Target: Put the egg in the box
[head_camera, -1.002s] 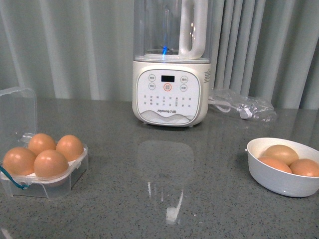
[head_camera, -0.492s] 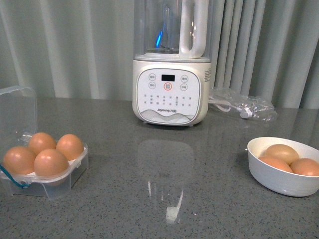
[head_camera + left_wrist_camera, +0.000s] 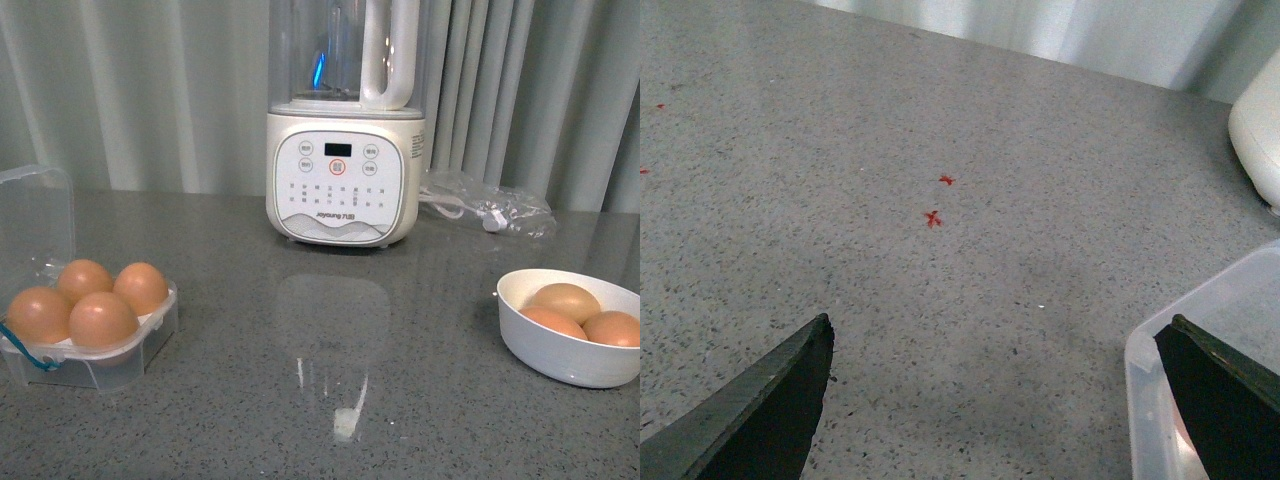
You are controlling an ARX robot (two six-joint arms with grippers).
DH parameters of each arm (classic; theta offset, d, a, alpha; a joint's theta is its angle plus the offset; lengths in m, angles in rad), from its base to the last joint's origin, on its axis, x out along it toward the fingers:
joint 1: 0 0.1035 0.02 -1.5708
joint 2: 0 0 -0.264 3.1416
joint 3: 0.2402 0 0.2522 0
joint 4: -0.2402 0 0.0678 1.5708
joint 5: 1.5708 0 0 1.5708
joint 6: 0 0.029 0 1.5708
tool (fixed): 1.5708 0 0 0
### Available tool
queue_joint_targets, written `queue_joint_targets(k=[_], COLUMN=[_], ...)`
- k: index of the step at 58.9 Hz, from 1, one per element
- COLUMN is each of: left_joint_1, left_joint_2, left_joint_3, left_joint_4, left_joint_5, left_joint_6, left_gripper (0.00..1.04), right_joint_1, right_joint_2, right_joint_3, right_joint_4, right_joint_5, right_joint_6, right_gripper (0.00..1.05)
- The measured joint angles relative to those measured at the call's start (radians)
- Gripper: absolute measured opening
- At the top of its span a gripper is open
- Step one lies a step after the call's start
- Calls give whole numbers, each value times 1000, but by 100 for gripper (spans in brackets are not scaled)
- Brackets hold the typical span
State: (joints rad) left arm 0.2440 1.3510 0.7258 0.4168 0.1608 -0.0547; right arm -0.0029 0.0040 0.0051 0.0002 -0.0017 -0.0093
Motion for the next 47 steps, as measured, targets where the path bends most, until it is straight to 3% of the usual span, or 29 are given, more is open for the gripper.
queue_joint_targets(k=[27,39,47], left_joint_1=[-296,-377,-385], left_joint_2=[-11,-11,-11], left_joint_3=[-50,-60,-63], left_joint_4=[33,-33,-47], left_joint_5=[-102,-98,-109], left_joint_6=[-28,61,105], left_gripper=[98,98,98], right_joint_1=[0,0,0], right_joint_2=[0,0,0], right_joint_3=[0,0,0], right_joint_4=[0,0,0], right_joint_5=[0,0,0], right_joint_6=[0,0,0], right_gripper=[98,98,98])
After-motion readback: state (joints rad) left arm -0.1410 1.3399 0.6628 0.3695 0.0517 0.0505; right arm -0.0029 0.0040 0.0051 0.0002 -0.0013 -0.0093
